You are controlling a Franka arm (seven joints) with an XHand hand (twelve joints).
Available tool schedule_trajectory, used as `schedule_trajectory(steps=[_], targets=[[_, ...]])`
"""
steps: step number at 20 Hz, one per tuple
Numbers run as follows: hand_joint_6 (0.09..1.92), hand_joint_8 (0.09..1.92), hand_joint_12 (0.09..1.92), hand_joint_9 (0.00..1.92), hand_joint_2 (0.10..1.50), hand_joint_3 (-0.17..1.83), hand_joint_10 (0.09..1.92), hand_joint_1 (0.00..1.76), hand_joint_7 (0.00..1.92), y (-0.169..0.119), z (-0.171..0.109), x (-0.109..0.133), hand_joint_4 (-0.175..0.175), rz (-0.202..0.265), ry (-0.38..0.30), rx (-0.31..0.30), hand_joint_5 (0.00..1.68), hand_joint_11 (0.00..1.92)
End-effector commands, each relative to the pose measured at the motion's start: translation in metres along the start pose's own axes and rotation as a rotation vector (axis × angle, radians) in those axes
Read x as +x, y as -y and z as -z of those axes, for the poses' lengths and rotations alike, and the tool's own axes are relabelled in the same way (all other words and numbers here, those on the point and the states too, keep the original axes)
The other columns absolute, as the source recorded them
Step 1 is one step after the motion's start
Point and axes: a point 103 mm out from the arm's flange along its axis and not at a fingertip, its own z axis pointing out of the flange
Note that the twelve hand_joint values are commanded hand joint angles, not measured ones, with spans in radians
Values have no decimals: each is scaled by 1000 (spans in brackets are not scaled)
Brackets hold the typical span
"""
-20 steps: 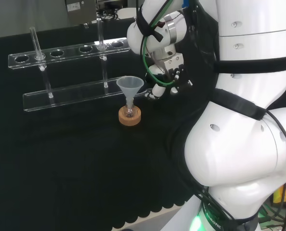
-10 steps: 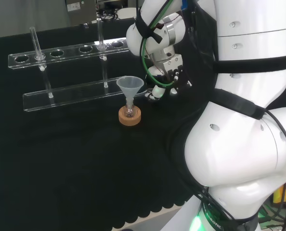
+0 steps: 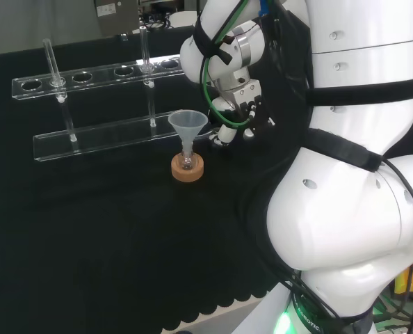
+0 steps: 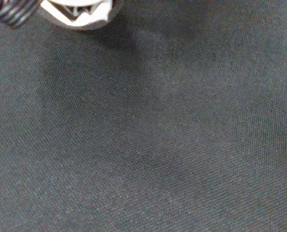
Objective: Pick up the weighing funnel.
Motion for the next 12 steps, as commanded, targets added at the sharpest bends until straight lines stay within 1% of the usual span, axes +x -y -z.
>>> schedule_trajectory(steps=[1,12], targets=[[809,744,1308,831,639,670,569,870,599,-2,-1,1,-47,-3,7,11,666,438],[827,745,1307,831,640,678,570,871,602,-3,-3,-3,-46,-6,7,18,691,440]])
